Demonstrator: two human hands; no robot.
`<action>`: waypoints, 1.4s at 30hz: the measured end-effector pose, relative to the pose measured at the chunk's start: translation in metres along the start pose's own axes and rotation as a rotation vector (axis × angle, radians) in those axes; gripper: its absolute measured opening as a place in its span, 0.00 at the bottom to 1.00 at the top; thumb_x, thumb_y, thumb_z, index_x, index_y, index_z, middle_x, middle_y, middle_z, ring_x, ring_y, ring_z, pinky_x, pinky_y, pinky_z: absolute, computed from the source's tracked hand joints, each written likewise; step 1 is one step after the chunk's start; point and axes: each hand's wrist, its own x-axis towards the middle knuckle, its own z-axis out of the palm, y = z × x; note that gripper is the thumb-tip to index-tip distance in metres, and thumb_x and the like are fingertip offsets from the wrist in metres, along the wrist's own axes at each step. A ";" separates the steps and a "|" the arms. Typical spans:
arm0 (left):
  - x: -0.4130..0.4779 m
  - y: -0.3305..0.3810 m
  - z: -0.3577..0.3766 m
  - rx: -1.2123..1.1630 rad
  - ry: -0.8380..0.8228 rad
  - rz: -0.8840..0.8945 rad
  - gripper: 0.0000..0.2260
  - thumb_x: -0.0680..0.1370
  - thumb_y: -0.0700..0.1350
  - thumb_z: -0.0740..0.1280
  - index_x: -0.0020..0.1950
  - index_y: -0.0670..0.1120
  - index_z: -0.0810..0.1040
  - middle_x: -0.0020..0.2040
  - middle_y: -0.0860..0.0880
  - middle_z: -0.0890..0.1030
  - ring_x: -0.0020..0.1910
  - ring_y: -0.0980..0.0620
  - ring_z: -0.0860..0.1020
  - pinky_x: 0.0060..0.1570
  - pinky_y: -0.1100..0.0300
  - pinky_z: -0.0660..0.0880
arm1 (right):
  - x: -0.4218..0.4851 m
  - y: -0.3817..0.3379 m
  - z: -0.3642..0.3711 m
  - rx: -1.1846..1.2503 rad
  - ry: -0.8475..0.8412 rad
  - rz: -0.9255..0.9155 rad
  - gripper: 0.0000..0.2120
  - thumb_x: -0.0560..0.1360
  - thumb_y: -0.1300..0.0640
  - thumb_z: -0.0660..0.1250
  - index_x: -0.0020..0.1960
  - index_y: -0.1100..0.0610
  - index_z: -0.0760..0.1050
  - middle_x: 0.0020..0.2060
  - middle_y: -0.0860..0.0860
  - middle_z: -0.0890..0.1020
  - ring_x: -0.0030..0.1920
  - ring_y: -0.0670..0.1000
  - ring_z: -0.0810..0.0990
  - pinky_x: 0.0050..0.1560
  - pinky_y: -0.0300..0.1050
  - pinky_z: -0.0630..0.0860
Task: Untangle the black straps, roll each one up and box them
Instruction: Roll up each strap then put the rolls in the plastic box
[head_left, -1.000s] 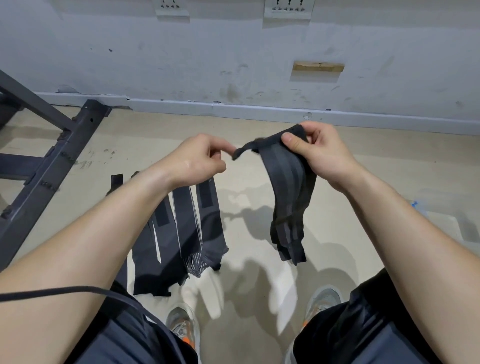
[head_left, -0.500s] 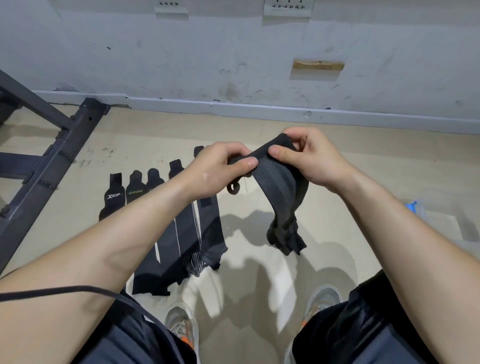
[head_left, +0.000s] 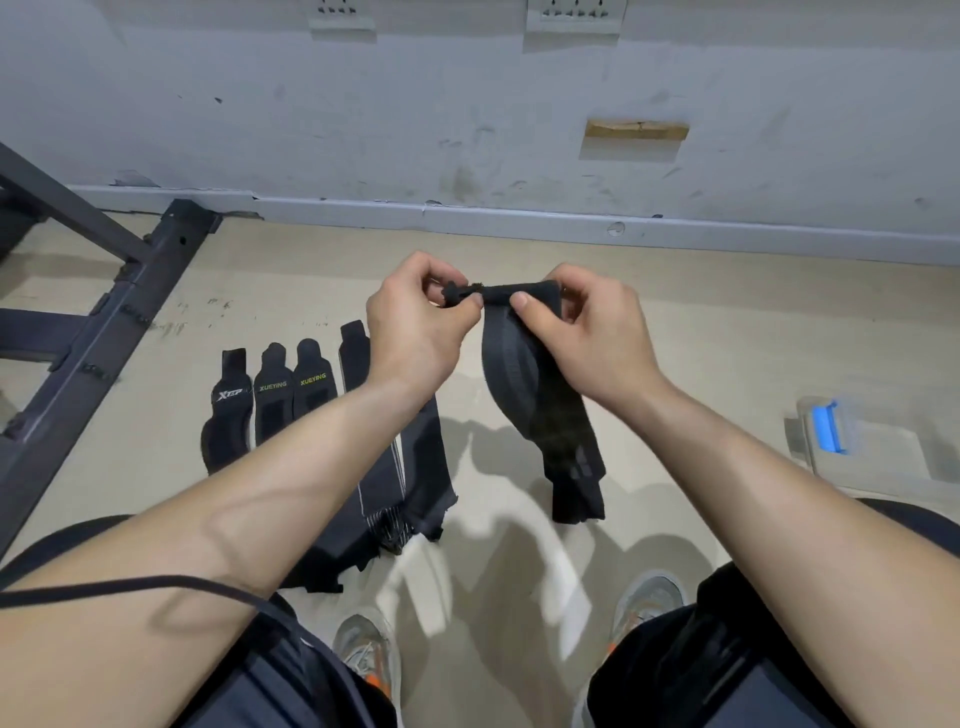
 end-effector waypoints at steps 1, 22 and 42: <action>-0.002 0.002 0.001 0.023 0.026 0.030 0.08 0.73 0.42 0.76 0.42 0.52 0.78 0.35 0.56 0.76 0.33 0.60 0.74 0.36 0.69 0.70 | -0.004 -0.003 0.005 -0.020 0.033 -0.017 0.16 0.76 0.48 0.72 0.37 0.56 0.74 0.27 0.53 0.72 0.29 0.46 0.66 0.31 0.42 0.64; 0.007 0.006 -0.019 0.370 -0.154 0.740 0.09 0.77 0.46 0.74 0.56 0.46 0.86 0.44 0.48 0.82 0.39 0.52 0.75 0.42 0.56 0.76 | 0.009 0.003 -0.011 0.524 -0.230 0.202 0.08 0.83 0.57 0.64 0.47 0.61 0.75 0.34 0.47 0.80 0.34 0.45 0.78 0.33 0.37 0.72; 0.000 0.010 -0.007 -0.078 -0.242 0.428 0.06 0.73 0.39 0.78 0.44 0.50 0.87 0.48 0.50 0.84 0.49 0.56 0.82 0.49 0.64 0.76 | 0.006 -0.001 -0.003 0.512 -0.160 0.036 0.01 0.80 0.59 0.68 0.52 0.55 0.77 0.46 0.49 0.81 0.49 0.46 0.80 0.53 0.41 0.75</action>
